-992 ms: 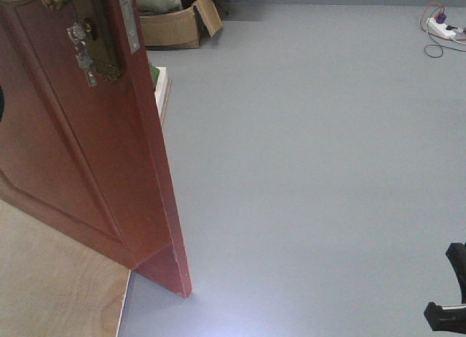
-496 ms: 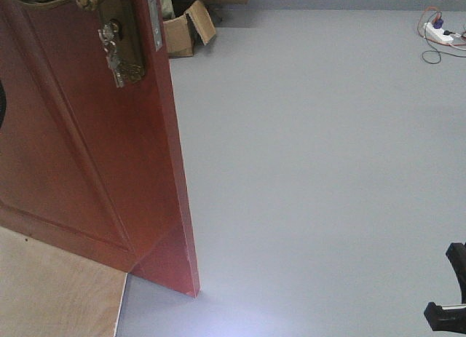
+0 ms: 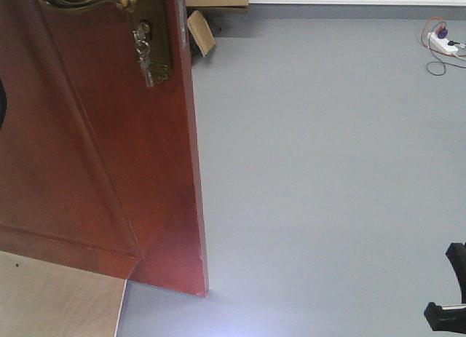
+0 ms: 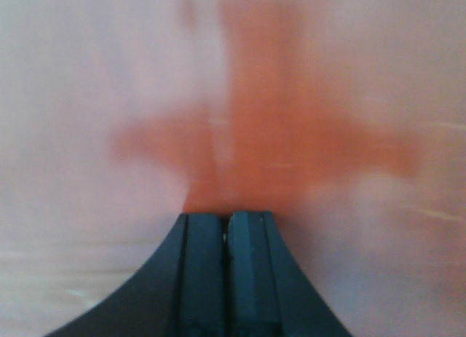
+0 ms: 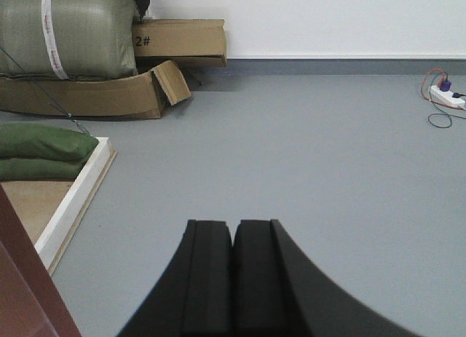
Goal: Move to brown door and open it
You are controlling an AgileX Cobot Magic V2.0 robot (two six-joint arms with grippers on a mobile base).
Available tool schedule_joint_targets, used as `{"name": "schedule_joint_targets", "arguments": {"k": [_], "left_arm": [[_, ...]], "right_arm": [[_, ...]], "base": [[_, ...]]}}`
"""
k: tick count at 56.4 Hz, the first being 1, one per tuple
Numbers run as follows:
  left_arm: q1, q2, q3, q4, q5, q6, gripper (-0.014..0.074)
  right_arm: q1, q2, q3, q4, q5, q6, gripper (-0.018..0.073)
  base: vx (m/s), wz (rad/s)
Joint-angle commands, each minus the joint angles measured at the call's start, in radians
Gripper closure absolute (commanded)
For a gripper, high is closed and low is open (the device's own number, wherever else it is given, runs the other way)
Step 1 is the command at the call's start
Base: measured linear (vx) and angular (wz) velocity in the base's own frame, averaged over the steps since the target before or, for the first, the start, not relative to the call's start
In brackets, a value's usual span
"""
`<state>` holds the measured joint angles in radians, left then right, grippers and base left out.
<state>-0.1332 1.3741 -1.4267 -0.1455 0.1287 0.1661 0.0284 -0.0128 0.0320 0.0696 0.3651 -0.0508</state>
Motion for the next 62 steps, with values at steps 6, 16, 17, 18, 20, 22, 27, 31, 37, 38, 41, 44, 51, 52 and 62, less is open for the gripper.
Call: {"name": "schedule_joint_targets", "arguments": {"k": [6,16,17,18,20,22,27,31,37,38,41,44,51,52,62], "left_arm": [[-0.004,-0.025,-0.029,-0.004,-0.075,-0.003,0.0603],[-0.004,-0.025,-0.029,-0.004,-0.075,-0.003,0.0603],[-0.004,-0.025,-0.029,-0.004,-0.075,-0.003,0.0603],[-0.004,-0.025,-0.029,-0.004,-0.075,-0.003,0.0603],[-0.004,-0.025,-0.029,-0.004,-0.075,-0.003,0.0603],[-0.004,-0.025,-0.029,-0.004,-0.075,-0.003,0.0603],[-0.004,-0.024,-0.029,-0.004,-0.075,-0.003,0.0603],[-0.004,-0.024,-0.029,-0.004,-0.075,-0.003,0.0603],[-0.004,-0.024,-0.029,-0.004,-0.075,-0.003,0.0603],[-0.004,-0.024,-0.029,-0.004,-0.075,-0.003,0.0603],[-0.004,-0.024,-0.029,-0.004,-0.075,-0.003,0.0603],[-0.004,-0.024,-0.029,-0.004,-0.075,-0.003,0.0603],[-0.004,-0.024,-0.029,-0.004,-0.075,-0.003,0.0603],[-0.004,-0.024,-0.029,-0.004,-0.075,-0.003,0.0603],[-0.004,-0.024,-0.029,-0.004,-0.075,-0.003,0.0603]], "right_arm": [[-0.001,-0.006,0.004,-0.003,-0.075,-0.006,0.0559],[-0.001,-0.006,0.004,-0.003,-0.075,-0.006,0.0559],[-0.001,-0.006,0.004,-0.003,-0.075,-0.006,0.0559],[-0.001,-0.006,0.004,-0.003,-0.075,-0.006,0.0559],[-0.001,-0.006,0.004,-0.003,-0.075,-0.006,0.0559],[-0.001,-0.006,0.004,-0.003,-0.075,-0.006,0.0559],[-0.001,-0.006,0.004,-0.003,-0.075,-0.006,0.0559],[-0.001,-0.006,0.004,-0.003,-0.075,-0.006,0.0559],[-0.001,-0.006,0.004,-0.003,-0.075,-0.006,0.0559],[-0.001,-0.006,0.004,-0.003,-0.075,-0.006,0.0559],[-0.001,-0.006,0.004,-0.003,-0.075,-0.006,0.0559],[-0.001,-0.006,0.004,-0.003,-0.075,-0.006,0.0559],[-0.001,-0.006,0.004,-0.003,-0.075,-0.006,0.0559],[-0.001,-0.006,0.004,-0.003,-0.075,-0.006,0.0559],[-0.001,-0.006,0.004,-0.003,-0.075,-0.006,0.0559]], "base": [[0.22,0.02],[0.20,0.02],[0.19,0.03],[0.18,0.03],[0.18,0.03],[0.17,0.03],[0.15,0.02],[0.13,0.02],[0.10,0.01],[0.08,0.01],[0.07,0.01],[0.06,0.02],[0.04,0.01],[0.03,0.00],[0.01,0.00]]}}
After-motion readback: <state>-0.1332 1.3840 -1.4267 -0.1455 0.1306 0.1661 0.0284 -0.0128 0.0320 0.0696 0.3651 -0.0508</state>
